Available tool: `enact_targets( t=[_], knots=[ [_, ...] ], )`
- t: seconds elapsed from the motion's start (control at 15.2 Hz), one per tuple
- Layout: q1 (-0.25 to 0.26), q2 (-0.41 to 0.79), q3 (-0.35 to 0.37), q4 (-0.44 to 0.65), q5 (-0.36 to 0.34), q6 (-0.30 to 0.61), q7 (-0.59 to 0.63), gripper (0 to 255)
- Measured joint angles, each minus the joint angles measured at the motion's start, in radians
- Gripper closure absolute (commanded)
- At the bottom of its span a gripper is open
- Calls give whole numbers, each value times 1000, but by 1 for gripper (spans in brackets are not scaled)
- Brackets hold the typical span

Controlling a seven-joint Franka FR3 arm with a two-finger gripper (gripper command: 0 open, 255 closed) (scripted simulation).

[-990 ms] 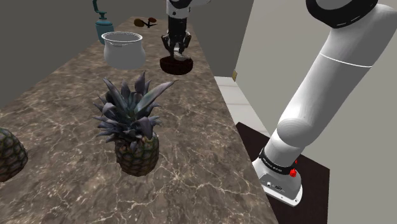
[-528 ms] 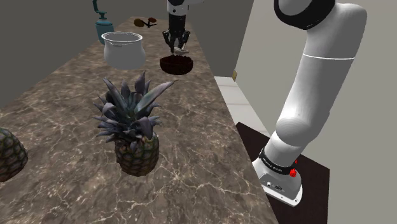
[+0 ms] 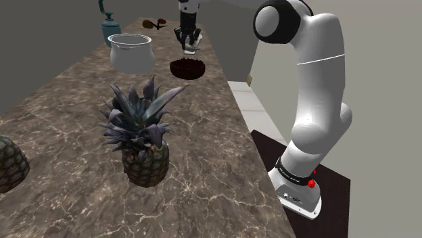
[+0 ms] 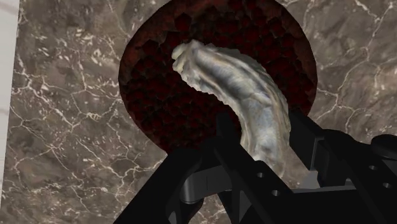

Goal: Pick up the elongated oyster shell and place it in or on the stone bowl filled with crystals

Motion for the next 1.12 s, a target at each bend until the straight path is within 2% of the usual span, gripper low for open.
enact_targets(
  t=[0.13, 0.86, 1.12],
  knots=[
    [-5, 59, -3, 81, 1, -22, -10, 255],
    [-12, 59, -4, -65, -1, 124, -7, 255],
    [-12, 56, -4, -79, -1, 135, -6, 255]
  ],
)
